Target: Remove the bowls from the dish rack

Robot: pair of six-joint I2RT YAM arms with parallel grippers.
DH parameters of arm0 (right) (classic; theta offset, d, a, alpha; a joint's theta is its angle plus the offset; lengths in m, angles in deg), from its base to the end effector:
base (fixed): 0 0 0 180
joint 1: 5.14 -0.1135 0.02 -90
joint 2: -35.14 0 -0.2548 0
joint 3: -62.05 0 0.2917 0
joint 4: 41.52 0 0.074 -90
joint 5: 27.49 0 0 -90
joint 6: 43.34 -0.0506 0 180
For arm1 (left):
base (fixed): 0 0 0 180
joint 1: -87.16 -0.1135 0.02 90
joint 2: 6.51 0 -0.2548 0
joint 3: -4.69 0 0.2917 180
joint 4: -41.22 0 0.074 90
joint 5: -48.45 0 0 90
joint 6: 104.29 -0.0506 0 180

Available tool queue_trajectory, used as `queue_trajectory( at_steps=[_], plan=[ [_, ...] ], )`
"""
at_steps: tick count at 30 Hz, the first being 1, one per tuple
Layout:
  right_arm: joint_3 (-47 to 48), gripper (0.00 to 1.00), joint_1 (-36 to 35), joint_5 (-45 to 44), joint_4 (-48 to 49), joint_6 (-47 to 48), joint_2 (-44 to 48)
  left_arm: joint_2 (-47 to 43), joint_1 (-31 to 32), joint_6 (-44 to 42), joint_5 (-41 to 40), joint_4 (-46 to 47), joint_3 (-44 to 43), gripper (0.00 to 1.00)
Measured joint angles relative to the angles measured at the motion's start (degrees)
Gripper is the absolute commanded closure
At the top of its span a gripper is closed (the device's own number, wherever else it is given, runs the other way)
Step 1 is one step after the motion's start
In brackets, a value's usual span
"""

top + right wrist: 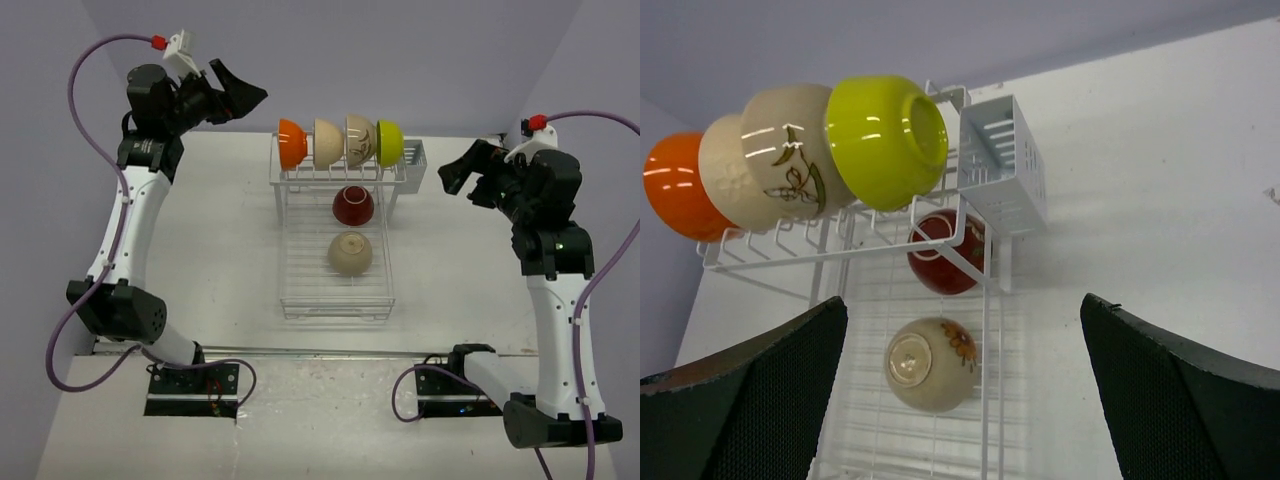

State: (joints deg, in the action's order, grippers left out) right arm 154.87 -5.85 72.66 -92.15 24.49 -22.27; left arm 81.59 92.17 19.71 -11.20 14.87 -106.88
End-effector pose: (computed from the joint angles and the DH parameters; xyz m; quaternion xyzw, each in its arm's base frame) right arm 0.2398 0.0119 0.4647 0.0946 0.7876 0.1889 0.5789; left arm 0.3929 -0.0601 0.4784 -0.0004 0.7223 -0.4009 0.5636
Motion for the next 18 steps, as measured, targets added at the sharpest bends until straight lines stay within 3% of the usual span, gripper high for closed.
queue_trajectory(
  at_steps=[8,18],
  plan=[
    [3.26,0.01,-0.04,1.57,-4.17,-0.96,-3.39,9.05,-0.13,7.91,11.02,0.63,-1.36,0.18],
    [3.28,0.01,-1.16,1.55,-4.42,-0.94,-3.43,9.38,-0.13,12.09,17.64,3.63,5.03,0.25]
  ],
)
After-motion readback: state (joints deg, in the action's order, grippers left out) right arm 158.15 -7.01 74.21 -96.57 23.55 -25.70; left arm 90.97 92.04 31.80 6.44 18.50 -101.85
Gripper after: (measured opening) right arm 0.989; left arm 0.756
